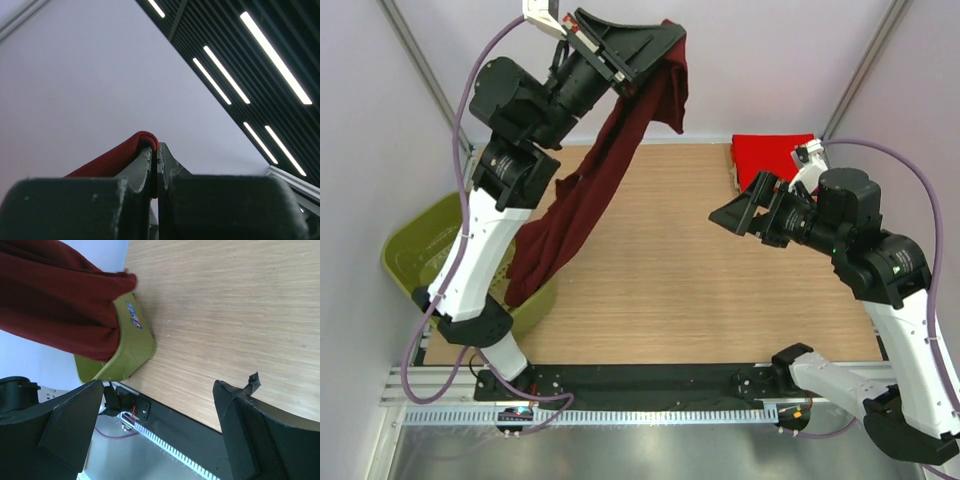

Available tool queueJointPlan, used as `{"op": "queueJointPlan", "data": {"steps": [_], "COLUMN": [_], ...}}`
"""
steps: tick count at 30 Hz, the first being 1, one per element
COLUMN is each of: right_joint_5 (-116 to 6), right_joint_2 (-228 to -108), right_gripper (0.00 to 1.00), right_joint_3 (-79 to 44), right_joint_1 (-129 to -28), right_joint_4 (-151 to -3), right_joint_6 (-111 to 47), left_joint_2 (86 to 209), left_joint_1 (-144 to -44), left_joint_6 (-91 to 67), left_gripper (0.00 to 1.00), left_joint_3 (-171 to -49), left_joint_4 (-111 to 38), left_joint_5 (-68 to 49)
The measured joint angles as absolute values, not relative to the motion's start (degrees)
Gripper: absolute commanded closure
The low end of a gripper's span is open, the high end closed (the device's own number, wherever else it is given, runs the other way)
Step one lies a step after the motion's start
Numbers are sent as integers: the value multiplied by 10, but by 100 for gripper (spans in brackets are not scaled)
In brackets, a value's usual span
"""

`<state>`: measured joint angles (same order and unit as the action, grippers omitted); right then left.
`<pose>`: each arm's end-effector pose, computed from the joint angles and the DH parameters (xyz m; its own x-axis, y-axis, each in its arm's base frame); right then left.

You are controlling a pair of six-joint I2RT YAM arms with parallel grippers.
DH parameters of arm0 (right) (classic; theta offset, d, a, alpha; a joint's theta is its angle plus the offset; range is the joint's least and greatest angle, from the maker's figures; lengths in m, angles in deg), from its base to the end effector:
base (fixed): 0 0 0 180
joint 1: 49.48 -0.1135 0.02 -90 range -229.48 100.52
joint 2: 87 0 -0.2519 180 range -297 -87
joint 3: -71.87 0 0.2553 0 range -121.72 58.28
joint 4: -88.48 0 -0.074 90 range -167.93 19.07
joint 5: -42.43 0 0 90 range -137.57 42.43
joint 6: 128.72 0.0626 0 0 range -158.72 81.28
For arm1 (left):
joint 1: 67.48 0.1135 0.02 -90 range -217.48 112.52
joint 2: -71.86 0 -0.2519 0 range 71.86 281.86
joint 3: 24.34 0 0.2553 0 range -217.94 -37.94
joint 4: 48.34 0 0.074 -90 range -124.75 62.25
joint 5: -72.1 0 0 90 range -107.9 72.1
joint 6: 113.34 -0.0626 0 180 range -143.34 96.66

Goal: Fold and stack the t-shirts
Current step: Move the tshirt to the center of the board

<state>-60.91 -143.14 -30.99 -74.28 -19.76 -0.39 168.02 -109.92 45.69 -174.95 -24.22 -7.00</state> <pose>0.1545 0.0873 0.4514 -0.6722 0.3542 -0.6502 -0.2307 0.7342 0.6385 0.2226 -0.2195 0.6401 -0.5979 -0.6958 -0.3981 0.6282 -0.0983 -0.7718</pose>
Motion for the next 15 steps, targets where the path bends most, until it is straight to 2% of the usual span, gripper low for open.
{"op": "queueJointPlan", "data": {"steps": [7,15], "right_joint_5": [-625,-639], "right_joint_2": [-1391,-1445], "right_gripper": [1,2], "right_joint_3": [-197,-177], "right_joint_1": [-743,-747], "right_joint_4": [-343,-506], "right_joint_6": [2,4], "left_joint_2": [1724,1752], "left_joint_1": [-1130,-1141], "left_joint_6": [496,533], "left_gripper": [100,100], "left_joint_3": [-1789,-1785], "left_joint_4": [-295,-321], "left_joint_5": [-87,-100]}}
